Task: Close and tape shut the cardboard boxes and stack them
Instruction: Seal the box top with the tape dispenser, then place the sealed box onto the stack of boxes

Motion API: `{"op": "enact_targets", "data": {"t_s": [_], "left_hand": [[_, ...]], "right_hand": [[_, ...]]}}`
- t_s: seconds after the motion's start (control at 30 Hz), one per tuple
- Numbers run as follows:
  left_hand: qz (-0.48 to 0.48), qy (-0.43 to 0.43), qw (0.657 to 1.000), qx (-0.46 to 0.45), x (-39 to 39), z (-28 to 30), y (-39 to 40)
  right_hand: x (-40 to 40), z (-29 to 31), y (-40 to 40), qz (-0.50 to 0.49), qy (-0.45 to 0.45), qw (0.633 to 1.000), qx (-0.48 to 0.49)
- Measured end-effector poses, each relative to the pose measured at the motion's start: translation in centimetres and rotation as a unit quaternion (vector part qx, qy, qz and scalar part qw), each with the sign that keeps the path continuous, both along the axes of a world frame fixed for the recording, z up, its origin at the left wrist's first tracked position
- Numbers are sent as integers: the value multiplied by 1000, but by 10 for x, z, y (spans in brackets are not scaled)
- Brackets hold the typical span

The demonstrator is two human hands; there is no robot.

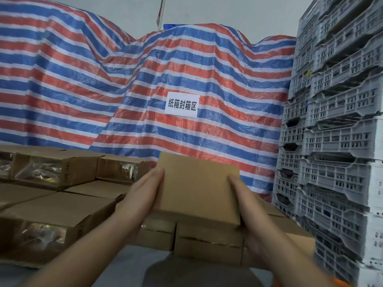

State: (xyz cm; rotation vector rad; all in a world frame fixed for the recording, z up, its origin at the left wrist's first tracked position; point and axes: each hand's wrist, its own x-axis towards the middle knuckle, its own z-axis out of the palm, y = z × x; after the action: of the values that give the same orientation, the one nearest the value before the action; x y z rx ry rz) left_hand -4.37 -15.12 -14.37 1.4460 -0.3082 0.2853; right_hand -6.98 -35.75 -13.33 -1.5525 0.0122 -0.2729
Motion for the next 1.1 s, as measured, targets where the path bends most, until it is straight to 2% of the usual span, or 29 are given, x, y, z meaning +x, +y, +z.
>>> {"op": "enact_targets", "data": {"t_s": [0.13, 0.23, 0.47, 0.7, 0.97, 1.1], "left_hand": [[23, 28, 999, -26, 51, 47, 7], [46, 47, 997, -46, 97, 71, 8], [105, 67, 991, -40, 220, 93, 1], [150, 113, 982, -12, 326, 92, -3], [139, 146, 979, 29, 401, 65, 3], [145, 154, 973, 90, 421, 52, 4]], "right_hand": [[55, 36, 9, -15, -29, 999, -3], [100, 51, 17, 5, -26, 999, 42], [209, 80, 21, 19, -14, 998, 60], [302, 78, 21, 43, 57, 997, -37], [381, 57, 28, 43, 153, 986, -40], [401, 48, 31, 37, 179, 982, -51]]}}
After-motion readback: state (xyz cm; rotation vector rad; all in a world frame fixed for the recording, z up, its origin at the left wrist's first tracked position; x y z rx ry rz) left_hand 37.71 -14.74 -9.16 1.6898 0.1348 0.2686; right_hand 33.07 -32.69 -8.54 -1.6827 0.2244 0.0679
